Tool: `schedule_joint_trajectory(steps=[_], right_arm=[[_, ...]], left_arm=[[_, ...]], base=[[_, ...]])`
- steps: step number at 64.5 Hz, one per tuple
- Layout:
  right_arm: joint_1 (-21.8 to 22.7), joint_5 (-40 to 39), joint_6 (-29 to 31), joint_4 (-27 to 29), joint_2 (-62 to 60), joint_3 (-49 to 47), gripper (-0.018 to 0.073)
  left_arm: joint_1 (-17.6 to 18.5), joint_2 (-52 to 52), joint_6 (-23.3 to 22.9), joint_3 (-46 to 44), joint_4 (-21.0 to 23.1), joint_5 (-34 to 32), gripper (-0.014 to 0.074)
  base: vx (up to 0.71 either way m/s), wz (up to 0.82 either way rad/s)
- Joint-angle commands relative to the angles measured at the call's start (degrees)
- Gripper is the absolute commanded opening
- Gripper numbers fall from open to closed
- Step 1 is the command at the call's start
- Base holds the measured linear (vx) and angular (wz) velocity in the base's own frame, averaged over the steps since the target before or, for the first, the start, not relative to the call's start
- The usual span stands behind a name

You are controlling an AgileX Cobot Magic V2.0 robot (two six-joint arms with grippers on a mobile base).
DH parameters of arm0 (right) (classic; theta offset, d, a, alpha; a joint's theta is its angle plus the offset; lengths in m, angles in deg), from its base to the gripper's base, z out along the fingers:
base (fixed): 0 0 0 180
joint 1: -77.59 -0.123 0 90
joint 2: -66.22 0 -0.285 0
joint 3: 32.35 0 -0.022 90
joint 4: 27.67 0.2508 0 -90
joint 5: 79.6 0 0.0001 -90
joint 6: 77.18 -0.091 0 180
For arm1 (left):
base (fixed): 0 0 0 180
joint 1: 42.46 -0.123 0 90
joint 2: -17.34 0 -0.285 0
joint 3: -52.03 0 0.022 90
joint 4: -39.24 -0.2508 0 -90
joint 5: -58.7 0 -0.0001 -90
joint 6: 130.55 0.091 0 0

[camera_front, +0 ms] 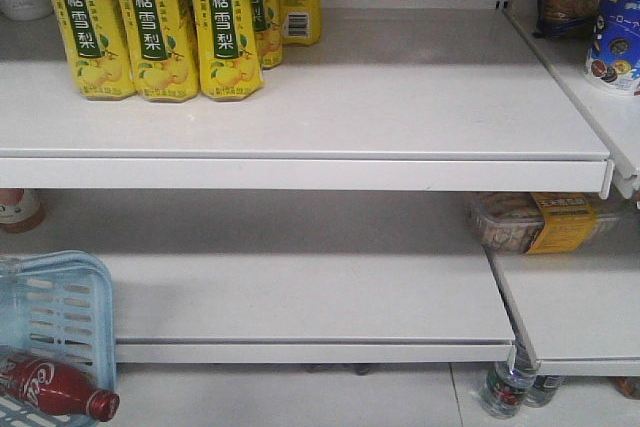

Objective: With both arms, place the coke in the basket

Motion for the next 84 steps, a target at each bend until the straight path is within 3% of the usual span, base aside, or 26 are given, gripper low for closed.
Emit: schedule_joint_trajectory(steps=[1, 16, 25, 32, 36, 84], right_arm=[[0.25, -4.12, 0.40, -0.19, 0.68, -1.59, -0.0010], [2.00, -5.35, 0.45, -2.84, 0.68, 0.67, -0.0010], [8.11, -13.92, -0.19, 1.16, 0.46, 5.69, -0.0010], [10.61, -19.84, -0.13, 0.63, -1.89, 9.11, -0.0010], [10.62, -22.80, 0.22, -0.67, -1.79, 10.60, -0.0010], [10.62, -22.03, 0.40, 0.30, -1.79, 10.55, -0.0010]], left_arm=[[-0.11, -1.26, 0.39, -0.22, -0.01, -9.96, -0.0006], [-0.11, -1.26, 0.39, -0.22, -0.01, -9.96, -0.0006], [-0.11, -1.26, 0.39, -0.22, -0.01, -9.96, -0.0006], [-0.11, -1.26, 0.39, -0.22, -0.01, -9.96, -0.0006], [-0.11, -1.26, 0.39, -0.22, -0.01, -9.90, -0.0006], [-0.11, -1.26, 0.39, -0.22, -0.01, -9.90, -0.0006]], base=[[0.00, 0.00], [0.00, 0.00], [0.00, 0.00], [0.00, 0.00], [0.00, 0.00], [0.00, 0.00]])
